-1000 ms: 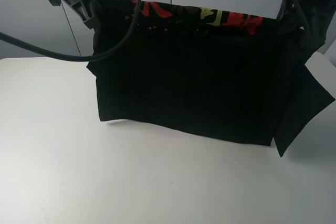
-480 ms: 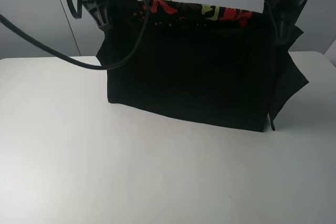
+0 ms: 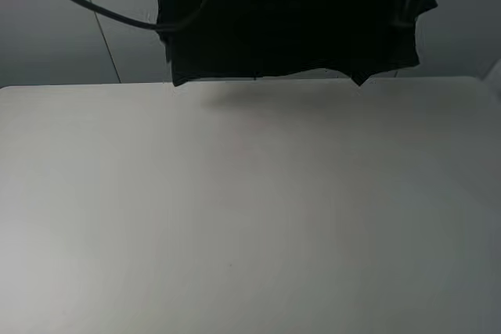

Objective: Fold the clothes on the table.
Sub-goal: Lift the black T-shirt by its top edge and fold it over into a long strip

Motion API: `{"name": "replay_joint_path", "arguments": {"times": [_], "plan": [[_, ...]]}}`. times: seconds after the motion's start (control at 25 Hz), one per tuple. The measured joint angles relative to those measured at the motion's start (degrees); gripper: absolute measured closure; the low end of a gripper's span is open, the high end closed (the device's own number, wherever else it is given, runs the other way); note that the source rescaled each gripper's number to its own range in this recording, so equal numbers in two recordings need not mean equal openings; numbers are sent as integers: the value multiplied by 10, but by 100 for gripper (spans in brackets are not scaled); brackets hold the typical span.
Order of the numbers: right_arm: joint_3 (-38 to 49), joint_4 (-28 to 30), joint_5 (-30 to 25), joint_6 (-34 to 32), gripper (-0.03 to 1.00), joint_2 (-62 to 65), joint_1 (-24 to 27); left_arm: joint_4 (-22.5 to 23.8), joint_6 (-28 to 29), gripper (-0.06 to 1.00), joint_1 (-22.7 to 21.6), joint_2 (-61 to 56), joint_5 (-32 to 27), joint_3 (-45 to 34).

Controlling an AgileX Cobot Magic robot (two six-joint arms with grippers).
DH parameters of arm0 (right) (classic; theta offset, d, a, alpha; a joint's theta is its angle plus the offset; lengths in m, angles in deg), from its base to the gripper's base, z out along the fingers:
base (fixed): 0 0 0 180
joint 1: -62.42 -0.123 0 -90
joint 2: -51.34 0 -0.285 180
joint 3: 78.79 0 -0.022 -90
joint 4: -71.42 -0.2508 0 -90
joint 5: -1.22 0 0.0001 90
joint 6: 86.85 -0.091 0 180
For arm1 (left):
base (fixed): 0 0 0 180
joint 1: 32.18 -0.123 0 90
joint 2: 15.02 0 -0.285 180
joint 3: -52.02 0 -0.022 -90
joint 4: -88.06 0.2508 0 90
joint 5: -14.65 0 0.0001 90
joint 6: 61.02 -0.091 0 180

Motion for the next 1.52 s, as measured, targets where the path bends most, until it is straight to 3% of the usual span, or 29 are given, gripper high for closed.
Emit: {"name": "replay_joint_path", "arguments": {"times": [0.08,0.2,0.28,0.4,0.64,0.84,1.16,1.28,1.52], "plan": [[0,-90,-44,55,97,0,0,-50,-19,94,0,4,-51,0],[0,-258,-142,196,97,-1,2,-130,-71,94,-1,12,-141,0],[0,-329,-204,277,97,-6,2,-173,-105,94,-3,15,-206,0],[1,-389,-284,329,97,-17,2,-199,-125,94,-4,15,-258,0],[74,-424,-312,357,97,-18,2,-254,-149,94,-4,15,-353,-48],[143,-444,-296,373,97,-18,2,-291,-154,94,-4,15,-360,-112],[151,-470,-315,400,97,-18,2,-328,-155,94,-4,16,-363,-174],[151,-468,-311,403,97,-18,2,-336,-157,94,-4,16,-339,-197],[151,-459,-222,379,97,-18,2,-319,-133,94,-4,16,-252,-209]]}}
